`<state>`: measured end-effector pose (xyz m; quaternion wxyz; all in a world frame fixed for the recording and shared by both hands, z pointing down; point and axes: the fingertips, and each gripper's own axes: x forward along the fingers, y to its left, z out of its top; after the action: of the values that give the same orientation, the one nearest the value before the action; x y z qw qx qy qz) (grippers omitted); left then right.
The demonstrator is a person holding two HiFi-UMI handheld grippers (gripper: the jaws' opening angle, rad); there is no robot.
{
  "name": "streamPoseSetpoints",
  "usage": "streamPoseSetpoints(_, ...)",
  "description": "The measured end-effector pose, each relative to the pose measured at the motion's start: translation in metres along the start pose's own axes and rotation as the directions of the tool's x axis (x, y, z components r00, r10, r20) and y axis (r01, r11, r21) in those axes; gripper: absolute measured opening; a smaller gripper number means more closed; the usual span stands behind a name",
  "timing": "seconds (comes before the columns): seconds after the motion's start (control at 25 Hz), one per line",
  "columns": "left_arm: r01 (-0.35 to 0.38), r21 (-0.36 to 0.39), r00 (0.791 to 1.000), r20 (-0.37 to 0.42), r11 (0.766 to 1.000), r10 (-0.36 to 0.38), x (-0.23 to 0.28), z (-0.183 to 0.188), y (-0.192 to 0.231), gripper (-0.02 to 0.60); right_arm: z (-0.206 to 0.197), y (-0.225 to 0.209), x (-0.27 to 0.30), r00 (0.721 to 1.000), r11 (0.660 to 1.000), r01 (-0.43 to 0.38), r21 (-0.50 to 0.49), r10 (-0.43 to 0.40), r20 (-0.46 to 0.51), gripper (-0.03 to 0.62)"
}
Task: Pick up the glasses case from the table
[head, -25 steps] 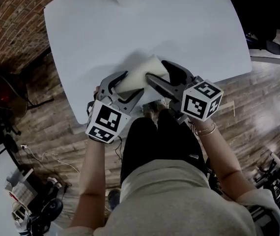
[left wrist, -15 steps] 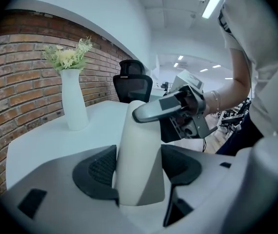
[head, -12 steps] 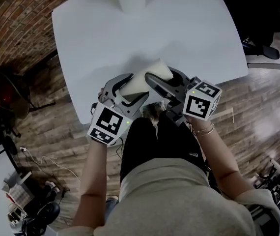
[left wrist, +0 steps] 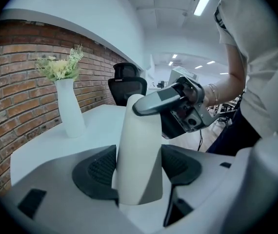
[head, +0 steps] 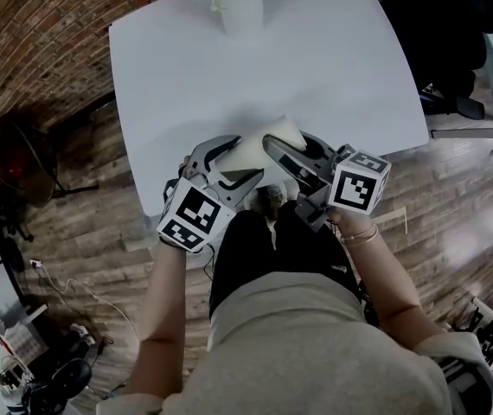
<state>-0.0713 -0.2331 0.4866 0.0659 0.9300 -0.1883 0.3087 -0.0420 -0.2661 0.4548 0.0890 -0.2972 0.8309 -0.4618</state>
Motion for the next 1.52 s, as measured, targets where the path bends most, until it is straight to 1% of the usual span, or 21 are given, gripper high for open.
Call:
streamPoseSetpoints(0.12,-0.031,0.026,0.999,-0.013,0.999,0.031,-0.002,0.003,0.0,0.284,0.002,0.006,-0.003,1.0,1.0,0.001,-0.007,-0.001,0.001,0.156)
streamPoseSetpoints(0.28,-0.092,0.064,0.994,-0.047,0.994,0.095,-0.007,0.005,0.003,0.284,0.009,0.011,-0.005,0.999,0.999,0.035,-0.028,-0.035,0.015,0.156)
streamPoseSetpoints(0.36,-0.105,0.059,0.993,-0.048,0.993,0.108,-0.011,0.006,0.003,0.284,0.015,0.015,-0.007,0.998,0.998,0.05,-0.038,-0.049,0.039,0.156)
streamPoseSetpoints(0.52,-0.131,-0.054,0.991,0.026,0.99,0.133,-0.023,0.02,0.007,0.284,0.034,0.022,-0.017,0.991,0.994,0.085,-0.067,-0.077,0.106,0.156)
streamPoseSetpoints(0.68,-0.133,-0.13,0.983,0.105,0.983,0.147,-0.036,0.042,0.017,0.284,0.06,0.03,-0.021,0.979,0.991,0.106,-0.086,-0.089,0.183,0.156)
streamPoseSetpoints(0.76,-0.123,-0.154,0.982,0.125,0.98,0.143,-0.041,0.051,0.021,0.282,0.069,0.034,-0.023,0.976,0.99,0.102,-0.094,-0.081,0.204,0.156)
streamPoseSetpoints(0.84,-0.122,-0.183,0.981,0.126,0.976,0.147,-0.044,0.056,0.026,0.251,0.076,0.039,-0.024,0.974,0.989,0.099,-0.111,-0.073,0.215,0.156)
streamPoseSetpoints(1.0,-0.149,-0.282,0.966,0.165,0.948,0.201,-0.057,0.068,0.039,0.167,0.084,0.048,-0.028,0.971,0.986,0.089,-0.143,-0.054,0.234,0.156)
streamPoseSetpoints(1.08,-0.142,-0.321,0.957,0.198,0.936,0.213,-0.063,0.075,0.042,0.11,0.088,0.053,-0.03,0.969,0.984,0.085,-0.156,-0.045,0.242,0.156)
streamPoseSetpoints(1.12,-0.132,-0.332,0.952,0.219,0.934,0.212,-0.065,0.078,0.042,0.072,0.09,0.056,-0.031,0.968,0.983,0.084,-0.163,-0.042,0.247,0.156)
streamPoseSetpoints(1.16,-0.122,-0.341,0.948,0.239,0.932,0.211,-0.068,0.081,0.042,0.05,0.093,0.059,-0.031,0.966,0.982,0.084,-0.169,-0.038,0.255,0.156)
streamPoseSetpoints(1.24,-0.108,-0.366,0.939,0.268,0.924,0.216,-0.072,0.085,0.041,0.025,0.097,0.063,-0.033,0.963,0.981,0.083,-0.178,-0.033,0.269,0.156)
streamPoseSetpoints(1.32,-0.103,-0.4,0.929,0.288,0.911,0.231,-0.074,0.088,0.041,0.018,0.101,0.066,-0.035,0.96,0.98,0.081,-0.184,-0.027,0.28,0.156)
streamPoseSetpoints(1.4,-0.094,-0.451,0.917,0.307,0.887,0.254,-0.076,0.089,0.042,0.015,0.105,0.067,-0.036,0.957,0.978,0.081,-0.19,-0.023,0.289,0.156)
streamPoseSetpoints(1.44,-0.083,-0.486,0.91,0.318,0.87,0.264,-0.076,0.088,0.042,0.015,0.106,0.067,-0.037,0.956,0.977,0.084,-0.196,-0.024,0.291,0.156)
streamPoseSetpoints(1.52,-0.047,-0.559,0.895,0.344,0.828,0.284,-0.078,0.085,0.041,0.014,0.105,0.067,-0.038,0.956,0.973,0.094,-0.21,-0.029,0.291,0.156)
